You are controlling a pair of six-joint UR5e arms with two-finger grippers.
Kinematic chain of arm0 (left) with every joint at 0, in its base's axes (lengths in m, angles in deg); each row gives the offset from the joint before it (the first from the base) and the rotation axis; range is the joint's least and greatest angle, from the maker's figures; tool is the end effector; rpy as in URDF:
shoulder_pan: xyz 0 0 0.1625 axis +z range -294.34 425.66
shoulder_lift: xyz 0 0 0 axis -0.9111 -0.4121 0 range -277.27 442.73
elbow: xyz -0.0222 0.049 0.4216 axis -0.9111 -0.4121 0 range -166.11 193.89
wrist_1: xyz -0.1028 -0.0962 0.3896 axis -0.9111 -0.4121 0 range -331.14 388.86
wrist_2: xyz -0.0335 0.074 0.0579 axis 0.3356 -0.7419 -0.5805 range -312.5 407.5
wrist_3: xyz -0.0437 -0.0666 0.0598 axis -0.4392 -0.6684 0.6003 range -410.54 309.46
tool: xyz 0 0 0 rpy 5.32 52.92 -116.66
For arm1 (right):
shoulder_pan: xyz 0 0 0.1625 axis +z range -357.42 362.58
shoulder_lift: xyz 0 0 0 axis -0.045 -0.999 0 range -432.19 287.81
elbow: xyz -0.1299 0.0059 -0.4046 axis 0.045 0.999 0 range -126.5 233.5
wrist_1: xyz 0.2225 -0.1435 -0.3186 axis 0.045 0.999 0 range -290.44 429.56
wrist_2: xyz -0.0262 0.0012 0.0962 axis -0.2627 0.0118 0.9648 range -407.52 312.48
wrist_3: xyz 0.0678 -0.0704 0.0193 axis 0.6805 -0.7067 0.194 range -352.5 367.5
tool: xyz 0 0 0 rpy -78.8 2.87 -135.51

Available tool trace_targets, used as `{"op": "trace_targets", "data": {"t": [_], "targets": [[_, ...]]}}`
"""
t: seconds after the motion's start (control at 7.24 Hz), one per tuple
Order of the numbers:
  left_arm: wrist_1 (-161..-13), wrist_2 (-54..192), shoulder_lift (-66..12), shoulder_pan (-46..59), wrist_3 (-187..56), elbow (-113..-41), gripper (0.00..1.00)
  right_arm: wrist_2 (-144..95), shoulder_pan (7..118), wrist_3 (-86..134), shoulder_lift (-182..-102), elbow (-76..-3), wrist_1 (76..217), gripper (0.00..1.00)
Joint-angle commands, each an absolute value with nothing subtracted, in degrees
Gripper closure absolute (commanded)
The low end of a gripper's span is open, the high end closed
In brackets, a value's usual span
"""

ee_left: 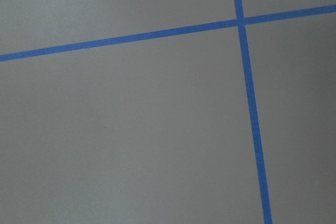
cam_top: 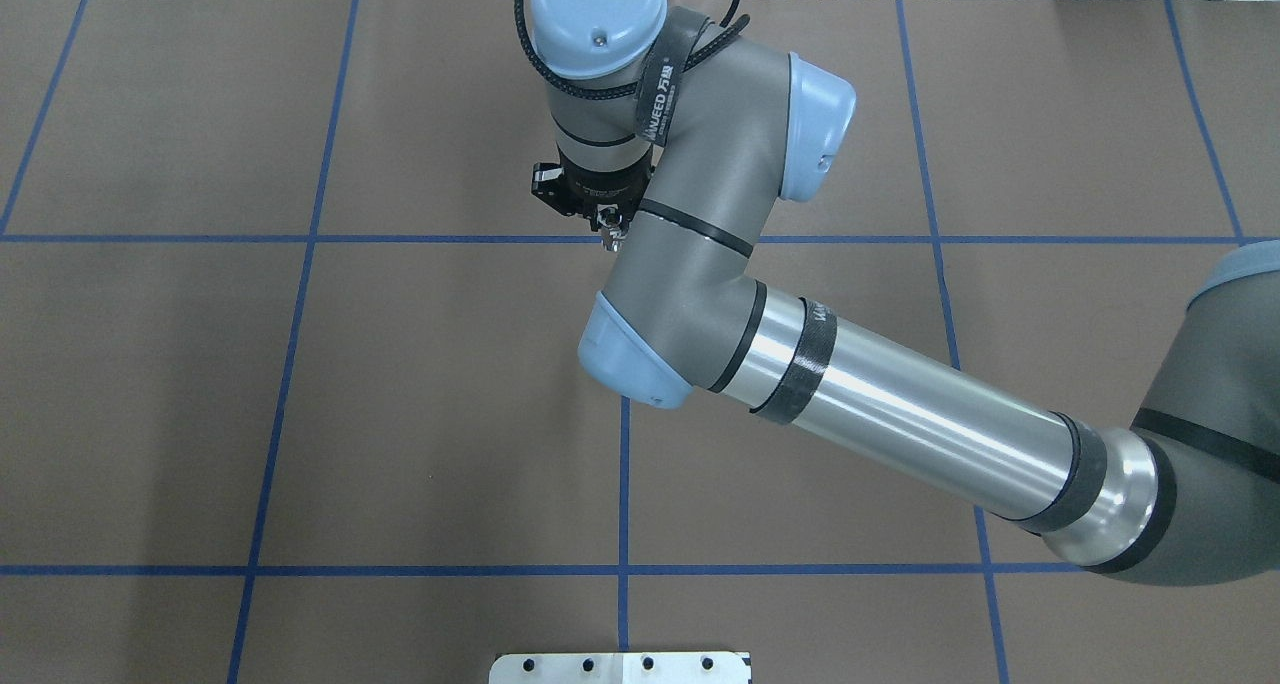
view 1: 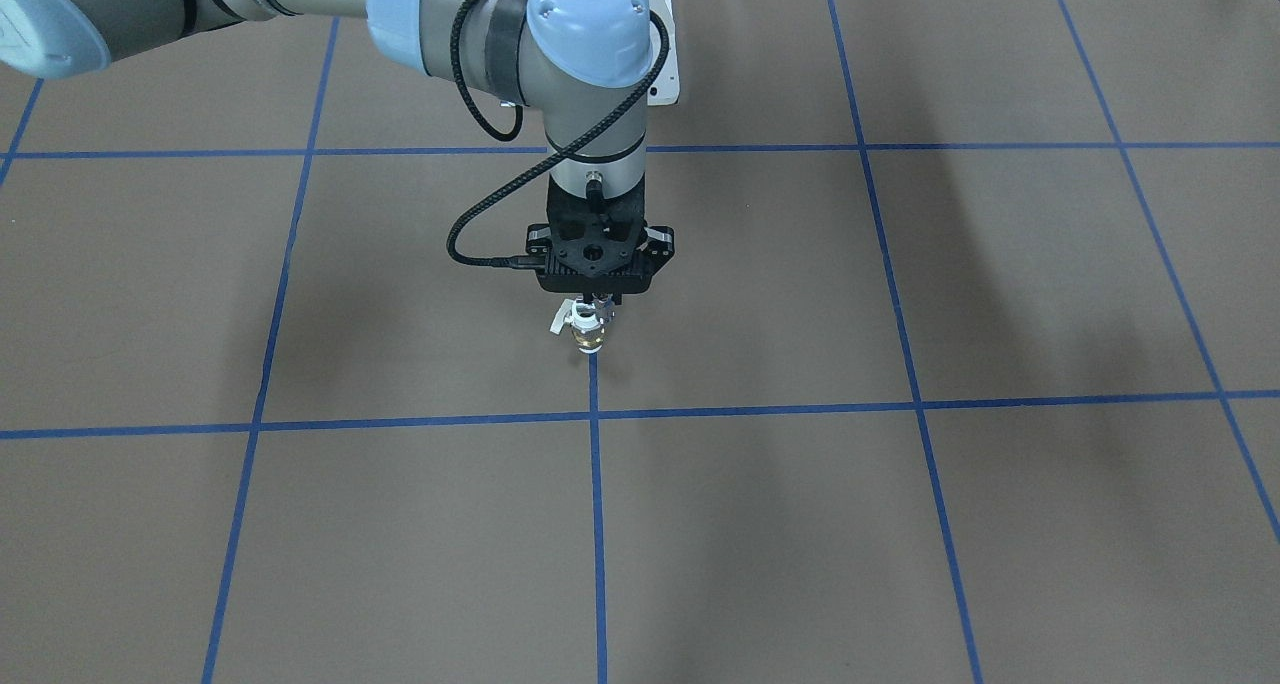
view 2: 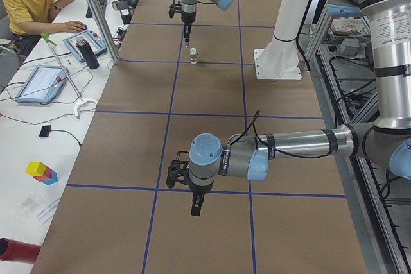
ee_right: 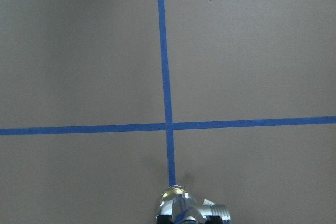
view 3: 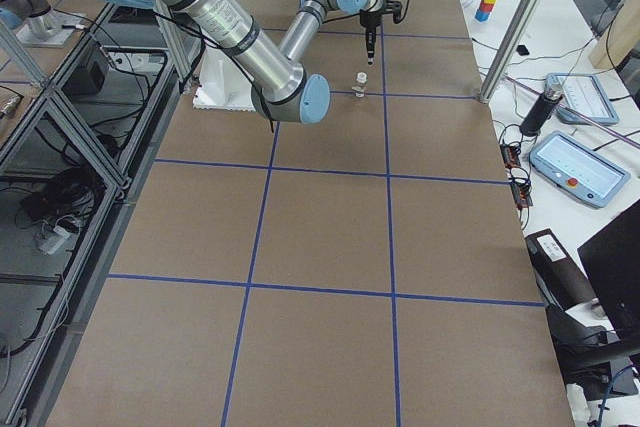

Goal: Assemble PPR valve and pipe with both arms
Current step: 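Carry the chrome valve with the right gripper above the white fitting, then lower the chrome valve onto the white fitting's brass insert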

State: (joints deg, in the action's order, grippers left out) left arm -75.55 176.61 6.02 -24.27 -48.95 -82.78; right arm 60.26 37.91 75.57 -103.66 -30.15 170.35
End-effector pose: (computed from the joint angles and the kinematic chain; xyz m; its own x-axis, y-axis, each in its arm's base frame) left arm -0.0701 -0.4013 0.6844 0.7755 0.1139 -0.6210 -0.0226 0.9880 0.1530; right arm -0.5447 -0.5122 0.0799 0.7119 0.0687 0.6990 -0.1294 0.9910 0.0344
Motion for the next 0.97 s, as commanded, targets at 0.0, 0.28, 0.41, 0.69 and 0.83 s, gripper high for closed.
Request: {"op": "trace_targets", "data": {"t": [0.0, 0.28, 0.41, 0.69, 0.83], "targets": [[-75.55, 176.61, 6.00, -24.25, -48.96, -82.79, 0.00, 59.62, 36.95, 76.06, -103.74, -30.17, 173.70, 1.00], [-75.55, 176.61, 6.00, -24.25, -48.96, -82.79, 0.00, 59.62, 36.95, 75.97, -104.26, -30.35, 174.24, 1.00], [-75.55, 176.61, 6.00, -24.25, -48.96, -82.79, 0.00, 59.62, 36.95, 75.97, -104.35, -30.35, 174.24, 1.00], [-75.55, 176.61, 5.83, -24.16, -48.96, -82.79, 0.00, 59.53, 36.33, 75.97, -104.44, -30.35, 174.24, 1.00], [-75.55, 176.61, 5.83, -24.16, -48.96, -82.79, 0.00, 58.66, 36.16, 75.97, -104.70, -30.35, 174.15, 1.00]]}}
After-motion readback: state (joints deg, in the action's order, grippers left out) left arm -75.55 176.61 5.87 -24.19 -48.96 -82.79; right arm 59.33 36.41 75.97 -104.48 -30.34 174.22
